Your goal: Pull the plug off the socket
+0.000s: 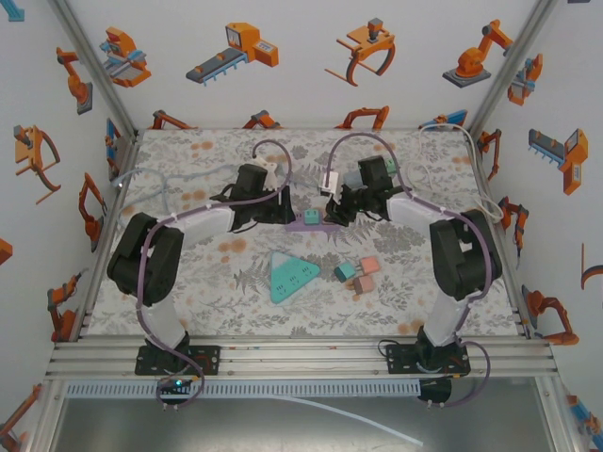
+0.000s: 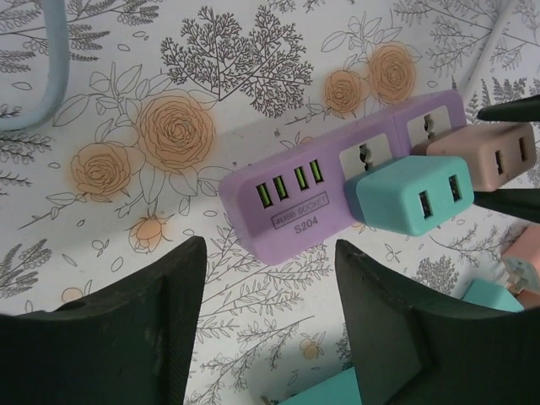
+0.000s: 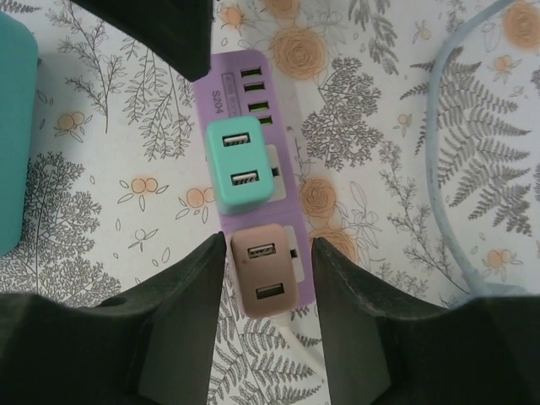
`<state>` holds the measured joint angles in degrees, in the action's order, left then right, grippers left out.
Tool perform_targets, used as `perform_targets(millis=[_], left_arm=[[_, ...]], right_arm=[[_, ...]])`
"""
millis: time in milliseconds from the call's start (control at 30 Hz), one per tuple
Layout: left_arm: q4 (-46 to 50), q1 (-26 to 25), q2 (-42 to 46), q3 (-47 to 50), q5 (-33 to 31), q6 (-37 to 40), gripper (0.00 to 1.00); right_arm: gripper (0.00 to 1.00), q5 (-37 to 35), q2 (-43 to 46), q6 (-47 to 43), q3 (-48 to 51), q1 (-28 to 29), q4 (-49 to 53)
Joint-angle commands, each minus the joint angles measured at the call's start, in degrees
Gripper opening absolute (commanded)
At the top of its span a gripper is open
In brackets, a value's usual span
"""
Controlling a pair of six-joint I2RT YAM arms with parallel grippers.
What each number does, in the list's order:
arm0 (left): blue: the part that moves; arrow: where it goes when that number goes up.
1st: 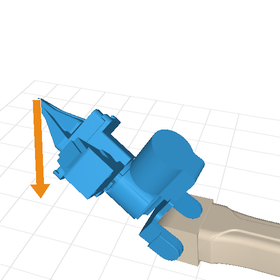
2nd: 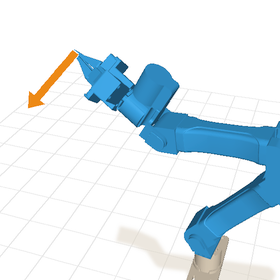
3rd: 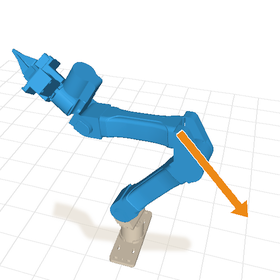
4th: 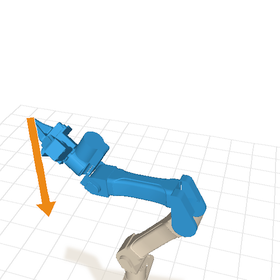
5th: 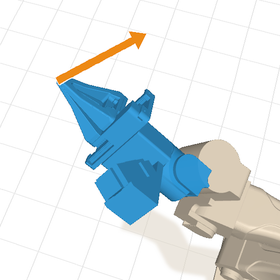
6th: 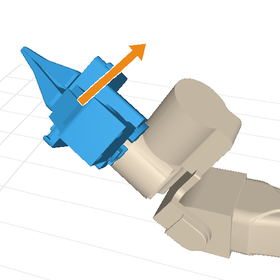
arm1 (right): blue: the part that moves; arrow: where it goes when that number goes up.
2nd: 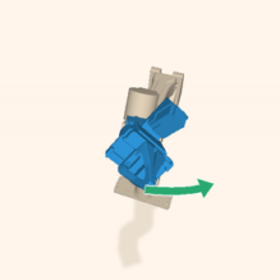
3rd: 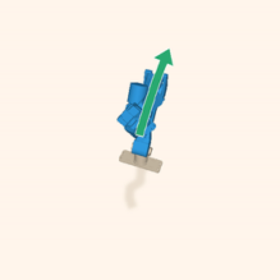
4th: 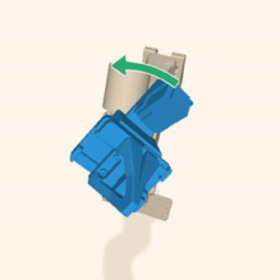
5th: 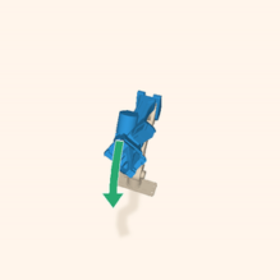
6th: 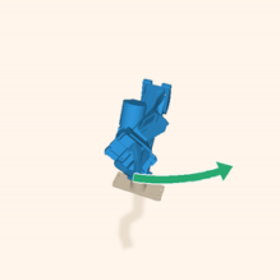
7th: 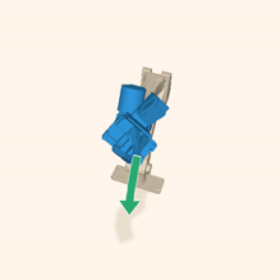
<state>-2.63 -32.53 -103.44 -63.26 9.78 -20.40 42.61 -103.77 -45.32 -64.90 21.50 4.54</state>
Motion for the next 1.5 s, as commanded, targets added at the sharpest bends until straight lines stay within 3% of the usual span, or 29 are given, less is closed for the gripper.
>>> perform_targets(millis=[0, 333, 567, 867, 1467], left_arm=[[-1.0, 0.3, -1.6, -2.4, 0.8, -1.9, 0.57], [1.0, 0.5, -6.2, -5.2, -1.6, -2.7, 0.47], [3.0, 0.1, -7.2, -4.0, -1.9, -2.0, 0.46], [12.2, -2.6, -8.1, -3.1, -8.6, 1.6, 0.46], [12.3, -2.8, -6.5, -1.3, -11.1, 0.8, 0.45]], right_arm=[[0.43, 1.7, -1.0, -3.2, -1.9, -0.1, 4.4], [0.37, 3.0, -1.9, -4.4, -3.5, 0.1, 6.5], [0.30, 3.7, -2.1, -4.5, -5.4, 0.3, 7.9], [0.26, 5.2, -1.4, -4.3, -6.9, 0.6, 8.6], [0.23, 5.0, 1.3, -3.7, -6.2, 0.5, 7.5]])
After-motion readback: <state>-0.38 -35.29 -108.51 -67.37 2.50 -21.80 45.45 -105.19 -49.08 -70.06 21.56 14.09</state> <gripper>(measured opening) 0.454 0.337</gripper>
